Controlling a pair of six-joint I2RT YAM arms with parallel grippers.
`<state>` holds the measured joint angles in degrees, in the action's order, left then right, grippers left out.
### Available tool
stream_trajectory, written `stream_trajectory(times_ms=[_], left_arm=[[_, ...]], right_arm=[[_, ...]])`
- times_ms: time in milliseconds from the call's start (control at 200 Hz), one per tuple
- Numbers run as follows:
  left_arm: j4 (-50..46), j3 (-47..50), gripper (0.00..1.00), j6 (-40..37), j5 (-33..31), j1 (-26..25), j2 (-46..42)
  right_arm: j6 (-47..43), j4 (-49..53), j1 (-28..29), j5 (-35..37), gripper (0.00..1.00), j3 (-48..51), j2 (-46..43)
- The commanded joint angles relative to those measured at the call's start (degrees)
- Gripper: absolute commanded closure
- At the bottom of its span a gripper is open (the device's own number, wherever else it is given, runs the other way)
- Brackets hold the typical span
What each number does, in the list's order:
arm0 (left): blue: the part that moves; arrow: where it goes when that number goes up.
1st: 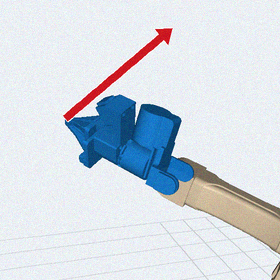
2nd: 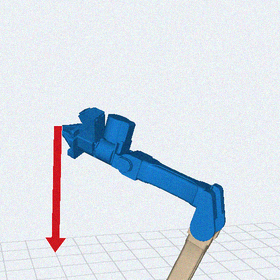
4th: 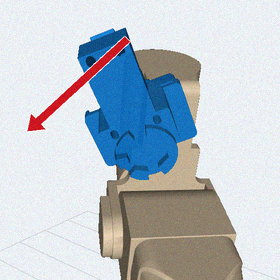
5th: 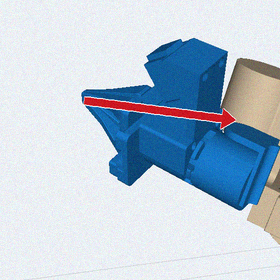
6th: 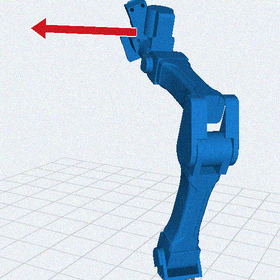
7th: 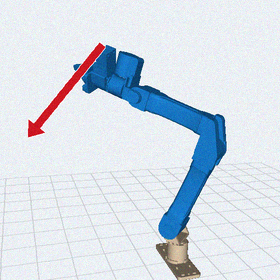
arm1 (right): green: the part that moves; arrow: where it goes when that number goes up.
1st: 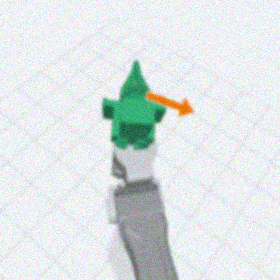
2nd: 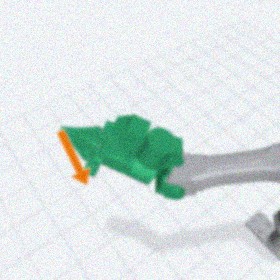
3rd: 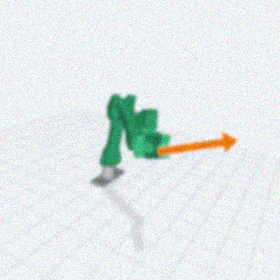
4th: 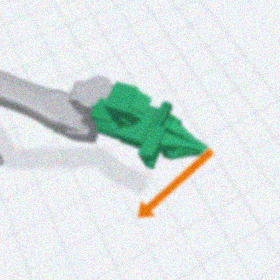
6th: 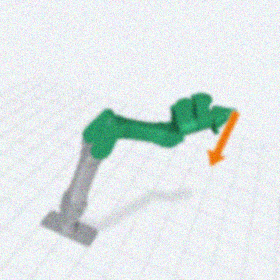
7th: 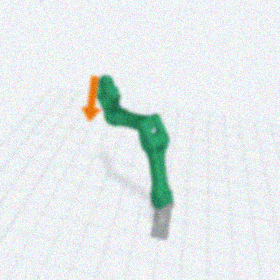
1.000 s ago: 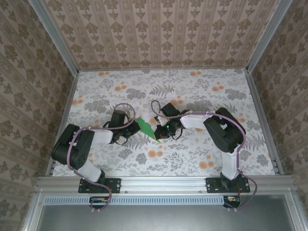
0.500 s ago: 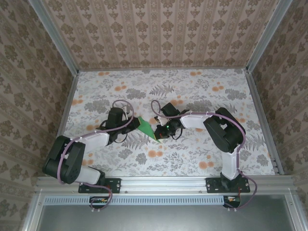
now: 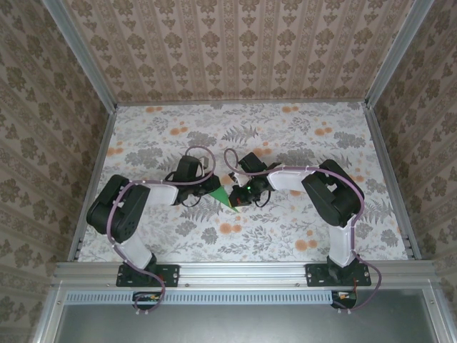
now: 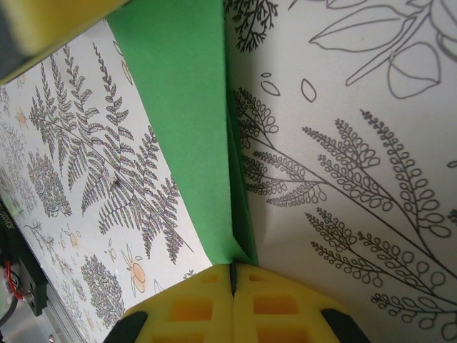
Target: Fold a paper plane with a square sheet of paper (pick it up from the middle)
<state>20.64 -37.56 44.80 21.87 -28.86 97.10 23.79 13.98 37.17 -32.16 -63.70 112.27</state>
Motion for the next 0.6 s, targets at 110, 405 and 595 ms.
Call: stream_trajectory(times_ms=[110, 405, 595], left_arm=[[5.5, 3.5, 0.97, -0.3, -1.2, 4.9, 1.2], [10.3, 7.8, 0.97, -2.1, -0.5, 11.4, 1.8], [12.9, 10.3, 0.97, -2.1, 0.7, 15.2, 1.7]], right_arm=[[-1.1, 7.8, 0.3, 7.1, 1.0, 3.0, 5.5], [-1.1, 8.0, 0.3, 7.5, 1.0, 3.2, 5.8], [-1.1, 8.3, 0.2, 7.7, 1.0, 2.9, 5.5]])
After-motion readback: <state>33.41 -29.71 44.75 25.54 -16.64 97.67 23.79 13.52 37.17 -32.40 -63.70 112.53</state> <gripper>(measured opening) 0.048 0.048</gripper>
